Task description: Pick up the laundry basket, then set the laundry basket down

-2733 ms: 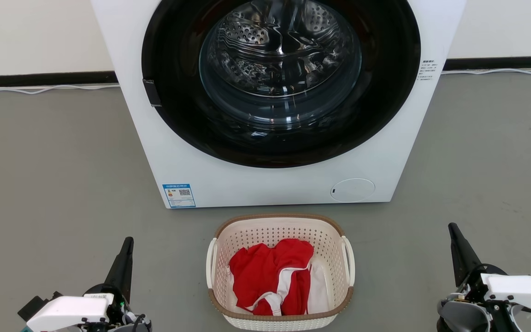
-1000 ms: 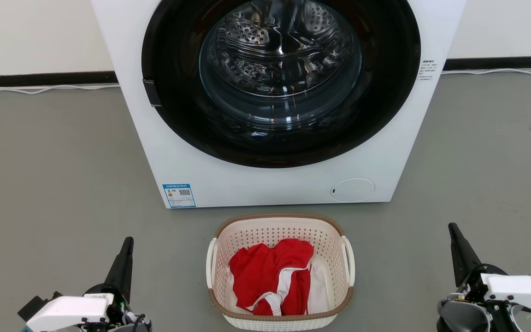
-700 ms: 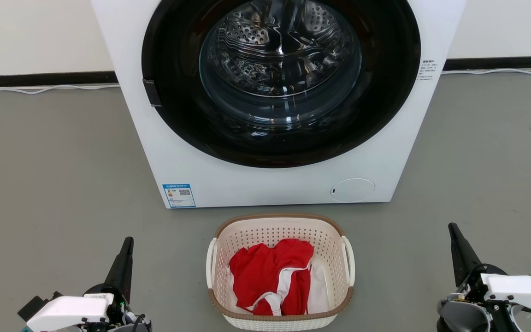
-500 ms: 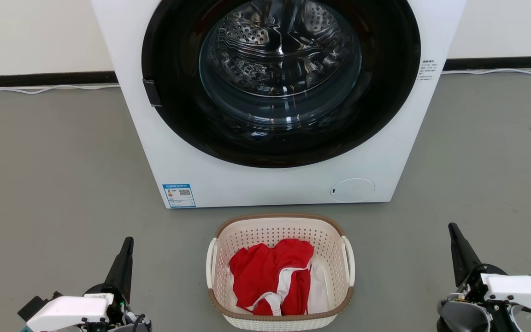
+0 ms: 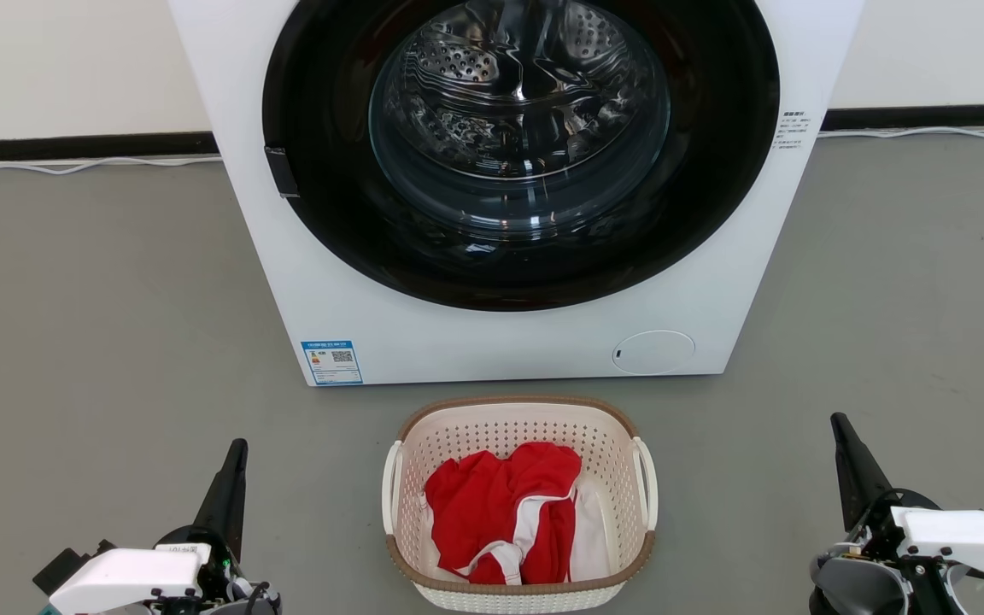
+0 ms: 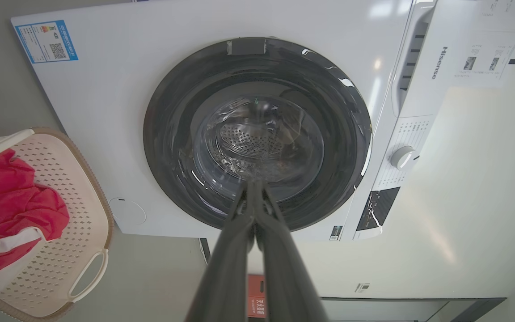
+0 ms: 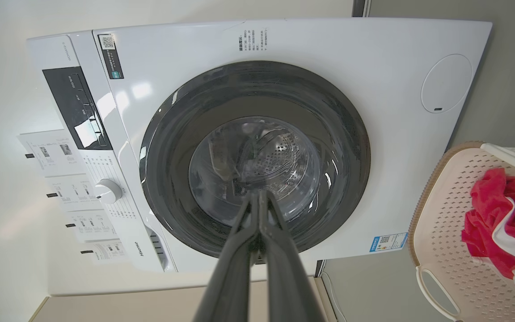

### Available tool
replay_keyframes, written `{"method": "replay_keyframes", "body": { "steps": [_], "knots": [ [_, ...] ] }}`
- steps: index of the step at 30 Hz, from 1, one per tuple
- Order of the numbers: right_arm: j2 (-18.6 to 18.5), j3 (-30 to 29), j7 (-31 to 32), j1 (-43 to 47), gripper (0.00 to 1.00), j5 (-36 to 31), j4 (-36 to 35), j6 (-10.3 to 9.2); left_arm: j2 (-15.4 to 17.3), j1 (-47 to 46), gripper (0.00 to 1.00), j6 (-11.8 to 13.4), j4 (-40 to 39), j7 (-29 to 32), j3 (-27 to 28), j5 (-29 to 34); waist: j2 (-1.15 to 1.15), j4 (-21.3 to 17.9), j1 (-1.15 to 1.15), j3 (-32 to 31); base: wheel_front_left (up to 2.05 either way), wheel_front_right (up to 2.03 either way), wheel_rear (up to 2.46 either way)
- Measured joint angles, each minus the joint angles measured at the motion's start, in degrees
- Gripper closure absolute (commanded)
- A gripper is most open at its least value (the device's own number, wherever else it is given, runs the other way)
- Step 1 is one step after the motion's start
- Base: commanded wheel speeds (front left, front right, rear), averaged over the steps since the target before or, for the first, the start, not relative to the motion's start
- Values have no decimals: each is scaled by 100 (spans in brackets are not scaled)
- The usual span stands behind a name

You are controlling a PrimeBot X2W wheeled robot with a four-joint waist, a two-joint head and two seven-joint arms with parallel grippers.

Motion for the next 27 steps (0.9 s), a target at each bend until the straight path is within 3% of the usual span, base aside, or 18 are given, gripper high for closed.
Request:
{"method": "replay_keyframes", "body": {
  "steps": [27],
  "knots": [
    [0, 0, 0, 0, 100, 0, 0, 0, 0, 0, 100, 0, 0, 0, 0, 0, 0, 0, 0, 0, 0, 0, 0]
  ]
}}
